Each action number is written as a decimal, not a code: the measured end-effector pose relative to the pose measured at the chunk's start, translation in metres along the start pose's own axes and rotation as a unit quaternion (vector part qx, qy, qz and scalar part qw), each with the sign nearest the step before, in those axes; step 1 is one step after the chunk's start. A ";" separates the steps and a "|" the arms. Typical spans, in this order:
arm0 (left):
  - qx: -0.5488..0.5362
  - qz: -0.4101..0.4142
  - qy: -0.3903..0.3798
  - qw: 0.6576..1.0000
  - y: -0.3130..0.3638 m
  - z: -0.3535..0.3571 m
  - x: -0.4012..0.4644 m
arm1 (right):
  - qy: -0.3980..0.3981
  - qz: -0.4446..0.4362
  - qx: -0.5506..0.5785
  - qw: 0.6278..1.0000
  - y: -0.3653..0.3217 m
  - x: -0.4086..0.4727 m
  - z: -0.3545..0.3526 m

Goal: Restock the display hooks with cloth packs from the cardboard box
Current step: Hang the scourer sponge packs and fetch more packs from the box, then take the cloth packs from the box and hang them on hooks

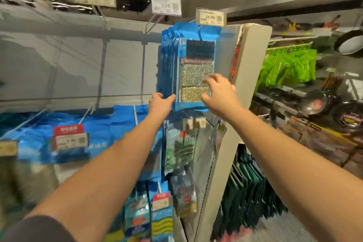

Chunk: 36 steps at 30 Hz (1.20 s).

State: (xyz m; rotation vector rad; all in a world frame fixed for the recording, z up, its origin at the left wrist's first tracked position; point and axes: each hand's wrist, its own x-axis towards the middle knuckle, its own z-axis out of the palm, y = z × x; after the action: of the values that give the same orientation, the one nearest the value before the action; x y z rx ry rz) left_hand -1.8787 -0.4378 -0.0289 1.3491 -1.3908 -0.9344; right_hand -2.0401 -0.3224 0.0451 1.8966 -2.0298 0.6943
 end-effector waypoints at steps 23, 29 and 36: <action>0.333 -0.297 0.026 0.895 -0.320 -0.493 -0.503 | -0.497 -0.243 0.124 0.824 -0.410 -0.468 0.176; 0.378 -0.352 0.050 0.855 -0.369 -0.677 -0.586 | -0.517 -0.317 0.084 0.791 -0.592 -0.533 0.190; 0.363 -0.416 0.097 0.829 -0.398 -0.884 -0.670 | -0.551 -0.361 0.112 0.744 -0.799 -0.599 0.193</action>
State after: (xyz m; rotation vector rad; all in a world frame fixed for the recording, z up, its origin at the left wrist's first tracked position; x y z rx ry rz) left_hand -0.9633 0.2665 -0.2639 2.6848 -0.9947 -0.7568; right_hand -1.1670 0.0699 -0.2994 3.4077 -1.2854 -0.5897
